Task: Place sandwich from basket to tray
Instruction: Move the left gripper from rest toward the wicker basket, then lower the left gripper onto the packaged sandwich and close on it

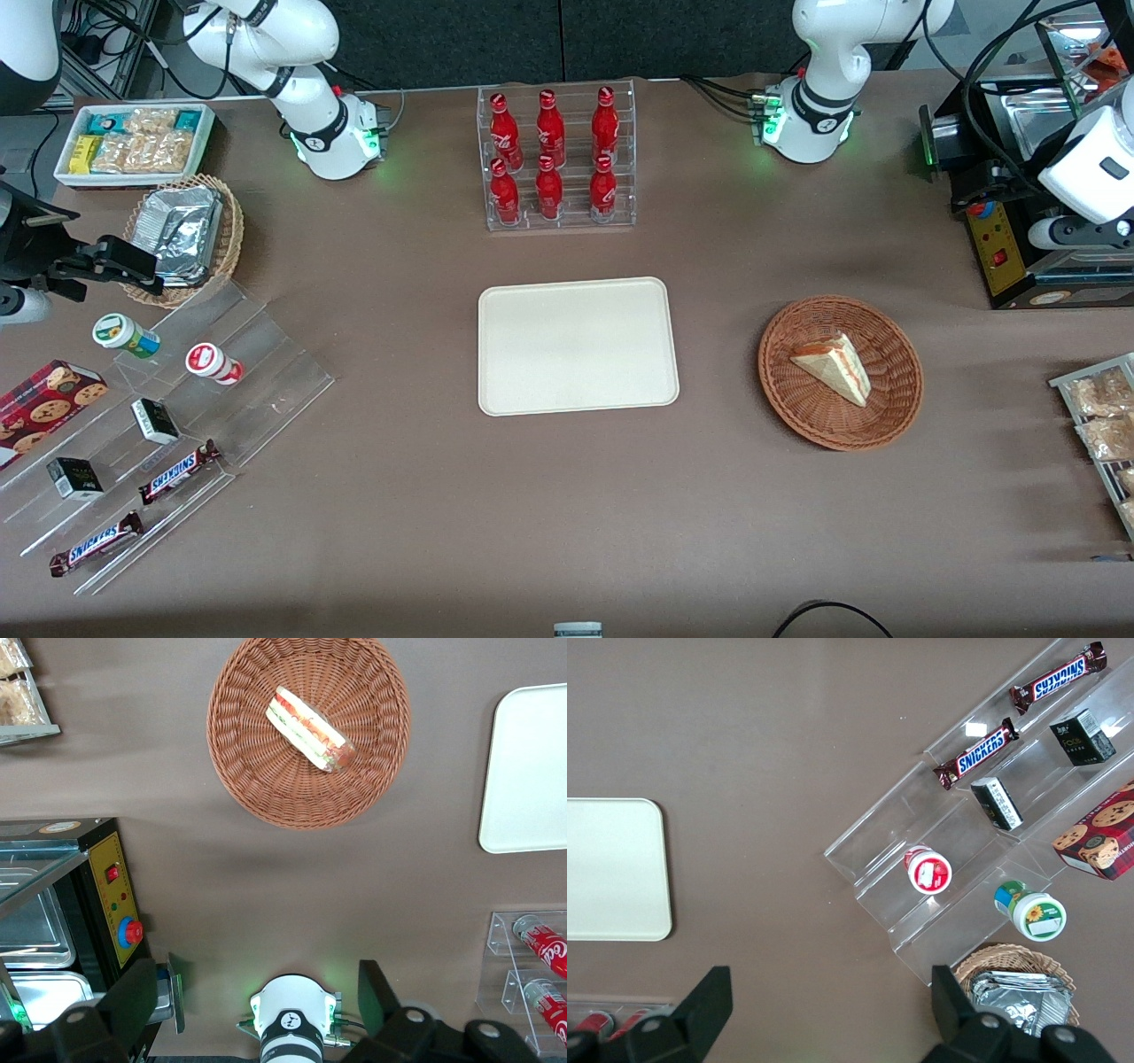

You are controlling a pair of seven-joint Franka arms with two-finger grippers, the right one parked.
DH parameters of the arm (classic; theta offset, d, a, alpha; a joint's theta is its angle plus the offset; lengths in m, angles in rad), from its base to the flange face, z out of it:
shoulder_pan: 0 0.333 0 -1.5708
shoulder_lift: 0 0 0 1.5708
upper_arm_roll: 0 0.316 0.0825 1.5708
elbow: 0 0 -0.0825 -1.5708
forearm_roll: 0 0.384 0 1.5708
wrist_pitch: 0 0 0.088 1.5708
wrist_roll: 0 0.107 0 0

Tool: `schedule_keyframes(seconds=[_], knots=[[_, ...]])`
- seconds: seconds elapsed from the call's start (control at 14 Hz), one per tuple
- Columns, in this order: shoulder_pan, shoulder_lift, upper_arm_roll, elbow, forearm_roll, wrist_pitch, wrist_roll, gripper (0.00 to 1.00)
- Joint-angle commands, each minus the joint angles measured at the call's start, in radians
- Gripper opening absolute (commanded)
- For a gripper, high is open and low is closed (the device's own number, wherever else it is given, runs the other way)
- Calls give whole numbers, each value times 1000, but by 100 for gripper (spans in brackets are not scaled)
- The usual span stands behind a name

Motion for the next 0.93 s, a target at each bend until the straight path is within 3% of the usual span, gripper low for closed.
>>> schedule_keyframes(seconds=[0.0, 0.36, 0.64, 0.86], knots=[[1, 10, 4, 26, -10, -3, 15, 100], [-13, 73, 1, 2, 11, 69, -33, 100], [-33, 142, -2, -70, 16, 234, -150, 100], [-36, 156, -2, -207, 18, 413, -246, 100]])
